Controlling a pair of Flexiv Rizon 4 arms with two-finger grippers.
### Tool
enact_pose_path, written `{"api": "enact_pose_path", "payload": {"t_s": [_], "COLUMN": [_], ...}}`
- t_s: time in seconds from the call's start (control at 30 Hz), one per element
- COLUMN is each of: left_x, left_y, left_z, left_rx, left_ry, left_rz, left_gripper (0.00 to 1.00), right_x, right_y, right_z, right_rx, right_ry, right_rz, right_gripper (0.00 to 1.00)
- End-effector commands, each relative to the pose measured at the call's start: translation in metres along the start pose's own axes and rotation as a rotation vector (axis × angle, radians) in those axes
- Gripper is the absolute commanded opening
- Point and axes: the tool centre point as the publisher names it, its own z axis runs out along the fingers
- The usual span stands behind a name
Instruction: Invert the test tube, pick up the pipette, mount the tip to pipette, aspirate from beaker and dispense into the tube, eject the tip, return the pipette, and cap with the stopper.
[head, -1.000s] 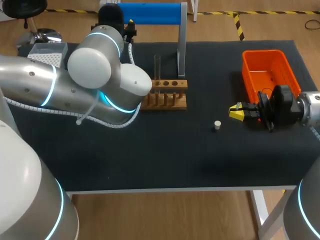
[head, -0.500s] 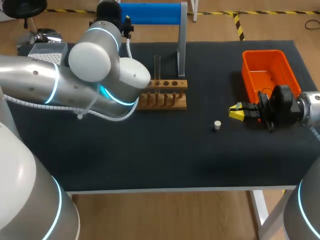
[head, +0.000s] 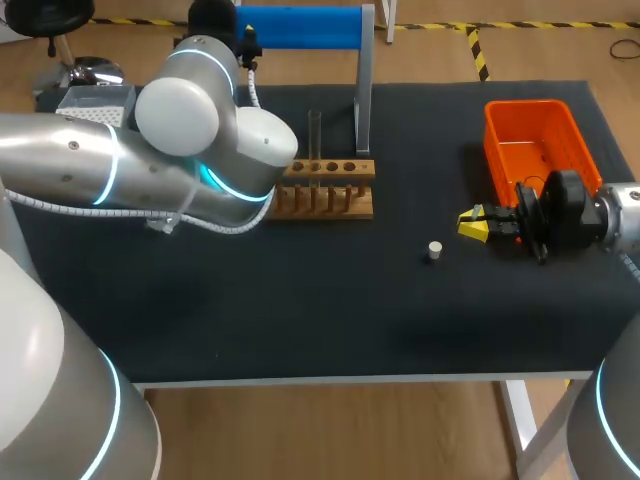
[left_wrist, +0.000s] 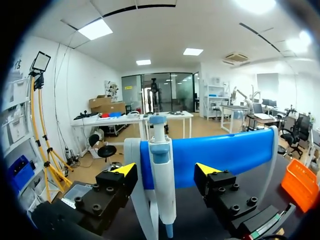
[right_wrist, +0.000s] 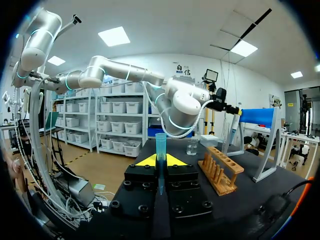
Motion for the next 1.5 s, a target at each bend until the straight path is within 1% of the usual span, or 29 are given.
{"api": "enact_pose_path", "payload": {"t_s": [0.03, 0.2, 0.23, 0.27, 0.3, 0.33, 0.37, 1.17, 1.5], "left_x": [-0.001, -0.001, -0.001, -0.001, -0.001, -0.002, -0.002, -0.005, -0.004], "left_y": [0.002, 0.003, 0.003, 0.003, 0.003, 0.003, 0.003, 0.003, 0.006], "left_z": [0.008, 0.013, 0.013, 0.014, 0.015, 0.015, 0.016, 0.024, 0.025], "left_rx": [0.005, 0.005, 0.004, 0.004, 0.004, 0.004, 0.004, 0.002, -0.003], "left_ry": [0.001, 0.002, 0.003, 0.003, 0.004, 0.004, 0.005, 0.005, 0.007], "left_rz": [-0.005, -0.012, -0.013, -0.014, -0.015, -0.015, -0.015, -0.022, -0.025], "left_gripper": [0.73, 0.71, 0.69, 0.62, 0.51, 0.45, 0.44, 0.44, 0.40], "right_x": [0.001, 0.001, 0.001, 0.001, 0.001, 0.001, 0.001, 0.001, 0.001], "right_y": [0.000, 0.000, 0.000, 0.000, 0.000, 0.000, 0.000, 0.000, 0.000], "right_z": [0.000, 0.000, 0.000, 0.000, 0.000, 0.000, 0.000, 0.000, 0.000], "right_rx": [0.001, 0.001, 0.001, 0.001, 0.001, 0.001, 0.001, 0.001, 0.001], "right_ry": [0.000, 0.000, 0.000, 0.000, 0.000, 0.000, 0.000, 0.000, 0.000], "right_rz": [-0.001, -0.001, -0.001, -0.001, -0.001, -0.001, -0.001, -0.001, -0.001], "right_gripper": [0.00, 0.00, 0.00, 0.00, 0.00, 0.00, 0.00, 0.00, 0.00]}}
